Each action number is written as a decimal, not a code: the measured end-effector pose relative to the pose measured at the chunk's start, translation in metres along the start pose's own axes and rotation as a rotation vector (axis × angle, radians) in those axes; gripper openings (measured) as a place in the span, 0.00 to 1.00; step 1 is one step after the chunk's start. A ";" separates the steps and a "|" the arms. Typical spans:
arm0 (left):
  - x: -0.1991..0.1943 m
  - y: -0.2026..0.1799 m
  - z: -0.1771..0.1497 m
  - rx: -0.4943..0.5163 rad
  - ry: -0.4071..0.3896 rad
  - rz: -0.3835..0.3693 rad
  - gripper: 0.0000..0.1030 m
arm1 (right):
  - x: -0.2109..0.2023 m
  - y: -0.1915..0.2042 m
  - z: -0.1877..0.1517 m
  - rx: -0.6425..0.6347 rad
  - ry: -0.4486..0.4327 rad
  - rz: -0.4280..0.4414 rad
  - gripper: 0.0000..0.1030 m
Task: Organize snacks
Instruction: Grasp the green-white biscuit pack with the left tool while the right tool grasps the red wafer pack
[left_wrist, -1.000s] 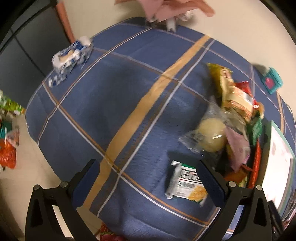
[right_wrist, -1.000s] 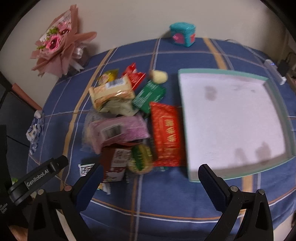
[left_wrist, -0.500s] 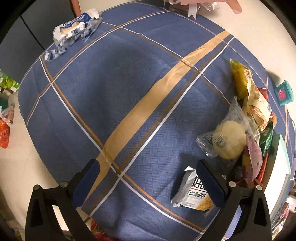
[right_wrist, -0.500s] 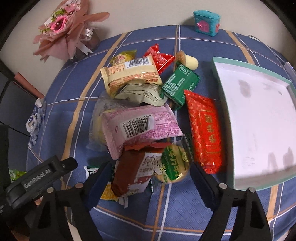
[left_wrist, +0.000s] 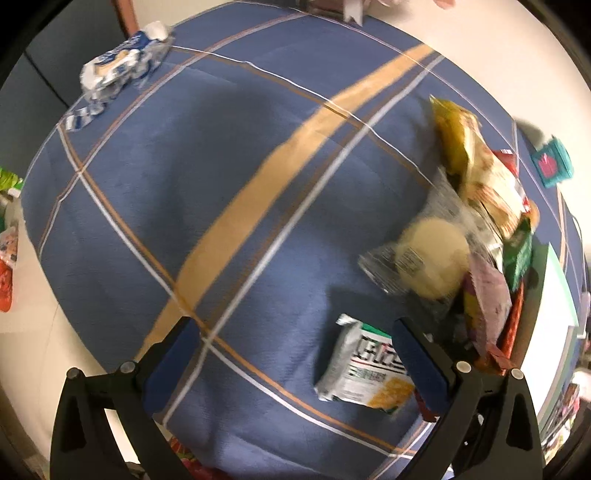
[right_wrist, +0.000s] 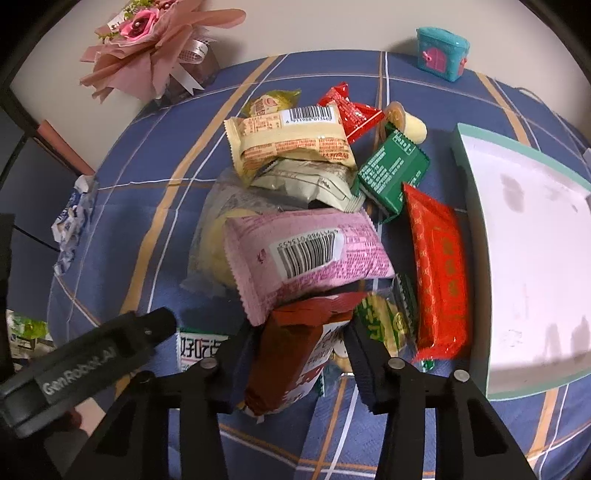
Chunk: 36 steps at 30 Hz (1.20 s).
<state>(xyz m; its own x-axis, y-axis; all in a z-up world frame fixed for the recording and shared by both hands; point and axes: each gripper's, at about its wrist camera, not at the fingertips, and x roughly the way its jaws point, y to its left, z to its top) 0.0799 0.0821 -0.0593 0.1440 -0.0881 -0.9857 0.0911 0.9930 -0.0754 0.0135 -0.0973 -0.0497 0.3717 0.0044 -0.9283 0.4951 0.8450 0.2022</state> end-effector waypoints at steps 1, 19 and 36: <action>0.002 -0.004 -0.001 0.013 0.010 -0.009 1.00 | -0.001 -0.001 -0.001 0.000 0.003 0.004 0.47; 0.029 -0.071 -0.023 0.144 0.092 -0.069 0.80 | -0.019 -0.027 -0.025 -0.004 0.057 0.055 0.28; 0.025 -0.096 -0.024 0.135 0.045 -0.104 0.55 | -0.017 -0.021 -0.025 0.000 0.053 0.078 0.25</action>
<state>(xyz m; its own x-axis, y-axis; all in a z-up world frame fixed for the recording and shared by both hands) 0.0515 -0.0137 -0.0804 0.0824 -0.1836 -0.9795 0.2350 0.9588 -0.1599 -0.0230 -0.1013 -0.0458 0.3672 0.0983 -0.9249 0.4659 0.8412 0.2744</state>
